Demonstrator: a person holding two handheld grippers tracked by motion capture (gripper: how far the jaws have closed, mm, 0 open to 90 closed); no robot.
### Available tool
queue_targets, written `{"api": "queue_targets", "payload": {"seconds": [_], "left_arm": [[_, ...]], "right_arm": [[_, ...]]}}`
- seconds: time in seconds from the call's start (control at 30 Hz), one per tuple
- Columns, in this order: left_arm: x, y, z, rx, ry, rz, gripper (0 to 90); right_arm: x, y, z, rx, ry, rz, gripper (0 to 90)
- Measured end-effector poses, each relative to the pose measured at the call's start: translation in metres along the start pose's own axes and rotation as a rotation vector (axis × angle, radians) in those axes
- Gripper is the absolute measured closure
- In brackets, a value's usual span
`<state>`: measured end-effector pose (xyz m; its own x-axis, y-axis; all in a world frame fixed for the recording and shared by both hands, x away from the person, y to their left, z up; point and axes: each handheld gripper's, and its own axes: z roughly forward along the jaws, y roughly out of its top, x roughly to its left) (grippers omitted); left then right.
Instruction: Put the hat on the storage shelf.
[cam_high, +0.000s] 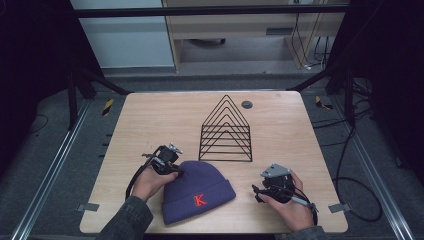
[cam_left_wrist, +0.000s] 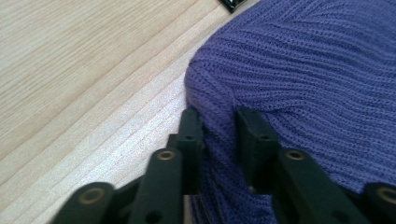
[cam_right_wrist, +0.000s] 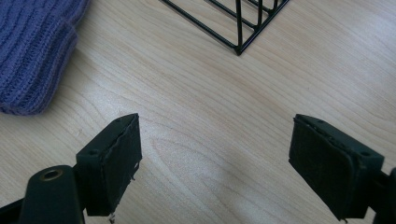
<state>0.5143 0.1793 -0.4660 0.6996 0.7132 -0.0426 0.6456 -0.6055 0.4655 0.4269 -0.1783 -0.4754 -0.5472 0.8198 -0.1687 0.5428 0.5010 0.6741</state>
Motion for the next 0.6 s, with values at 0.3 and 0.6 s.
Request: {"api": "queue_targets", "payload": {"seconds": [0.3,0.6], "left_arm": [[-0.014,-0.001,-0.019,-0.062,0.040,0.048,79.2],[-0.042,0.001,-0.055,-0.180,0.096,0.140,79.7]], "right_arm": [[-0.001,0.000,0.000,0.003,-0.001,0.003,16.9],[-0.001,-0.001,-0.001,0.002,-0.006,0.008,16.9]]}}
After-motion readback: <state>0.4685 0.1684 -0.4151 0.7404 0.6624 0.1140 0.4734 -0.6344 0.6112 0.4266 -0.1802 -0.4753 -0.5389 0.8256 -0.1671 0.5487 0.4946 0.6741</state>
